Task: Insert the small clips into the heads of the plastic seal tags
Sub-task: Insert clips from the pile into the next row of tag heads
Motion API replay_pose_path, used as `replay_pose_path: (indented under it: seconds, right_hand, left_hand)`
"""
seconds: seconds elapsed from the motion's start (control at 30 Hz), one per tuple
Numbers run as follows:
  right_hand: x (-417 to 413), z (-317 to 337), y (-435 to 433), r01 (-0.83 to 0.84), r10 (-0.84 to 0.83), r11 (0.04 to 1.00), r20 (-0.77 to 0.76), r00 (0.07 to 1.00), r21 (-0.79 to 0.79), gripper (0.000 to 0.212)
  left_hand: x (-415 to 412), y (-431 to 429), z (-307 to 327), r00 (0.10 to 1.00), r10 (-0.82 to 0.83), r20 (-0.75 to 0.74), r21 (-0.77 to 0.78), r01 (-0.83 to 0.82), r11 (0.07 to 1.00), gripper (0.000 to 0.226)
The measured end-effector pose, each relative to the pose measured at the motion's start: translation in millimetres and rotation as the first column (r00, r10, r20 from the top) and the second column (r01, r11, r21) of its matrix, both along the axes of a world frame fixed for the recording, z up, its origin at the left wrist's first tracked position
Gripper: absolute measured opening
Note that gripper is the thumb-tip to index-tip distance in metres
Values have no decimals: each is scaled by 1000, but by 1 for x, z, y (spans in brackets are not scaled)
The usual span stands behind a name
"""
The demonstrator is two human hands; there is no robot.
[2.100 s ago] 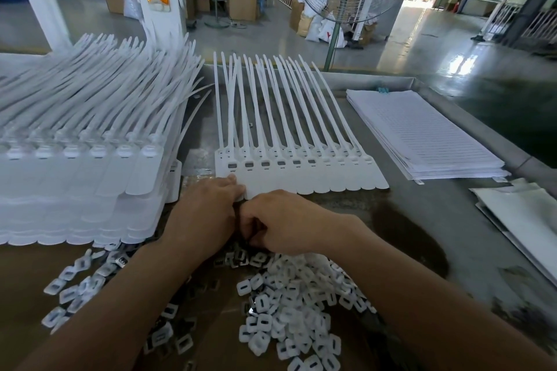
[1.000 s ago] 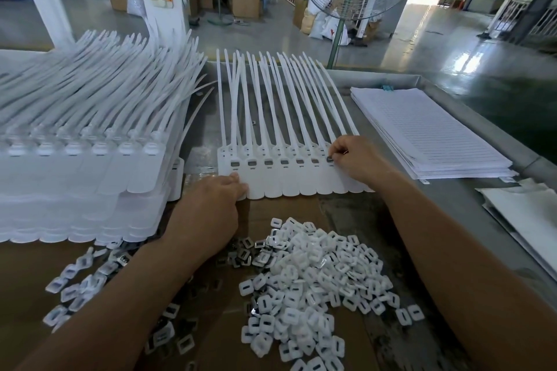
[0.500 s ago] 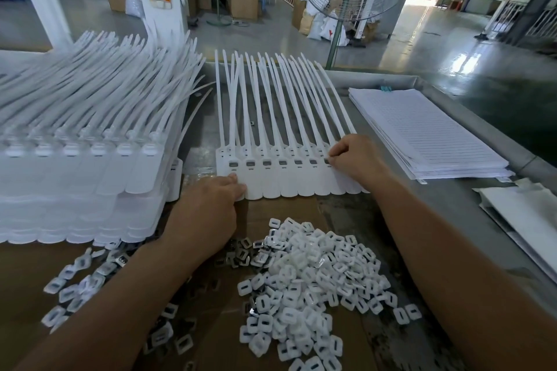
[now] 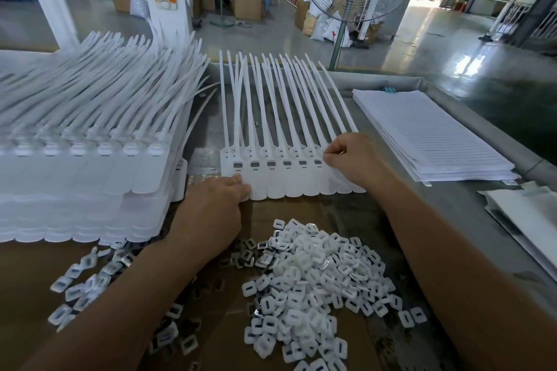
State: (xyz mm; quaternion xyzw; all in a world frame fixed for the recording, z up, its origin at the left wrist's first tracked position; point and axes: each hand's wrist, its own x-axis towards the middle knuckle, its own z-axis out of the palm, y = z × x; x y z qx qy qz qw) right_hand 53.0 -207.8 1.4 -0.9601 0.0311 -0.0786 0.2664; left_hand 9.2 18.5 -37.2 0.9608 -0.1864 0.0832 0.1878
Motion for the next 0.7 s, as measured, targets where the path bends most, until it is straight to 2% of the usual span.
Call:
replay_pose_path:
  seconds: [0.07, 0.13, 0.23, 0.3, 0.47, 0.7]
  right_hand:
    - [-15, 10, 17, -120, 120, 993, -17, 993, -7, 16]
    - [-34, 20, 36, -265, 265, 964, -96, 960, 10, 13]
    - [-59, 27, 61, -454, 442, 891, -204, 874, -12, 4]
    - [-70, 26, 75, -549, 521, 834, -256, 814, -48, 12]
    - [-77, 17, 90, -630, 586, 774, -303, 752, -65, 22]
    - [-75, 3, 92, -619, 579, 777, -257, 774, -116, 17]
  left_hand:
    - [-1, 0, 0, 1000, 11, 0, 1, -11, 1000, 46]
    - [-2, 0, 0, 1000, 19, 1, -3, -19, 1000, 47]
    - [-3, 0, 2, 1000, 21, 13, 6, -21, 1000, 46]
    - [-4, 1, 3, 1000, 10, 16, 9, -10, 1000, 42]
    - [-3, 2, 3, 999, -31, 26, 16, 31, 999, 37]
    - [-4, 1, 5, 999, -25, 22, 21, 25, 999, 30]
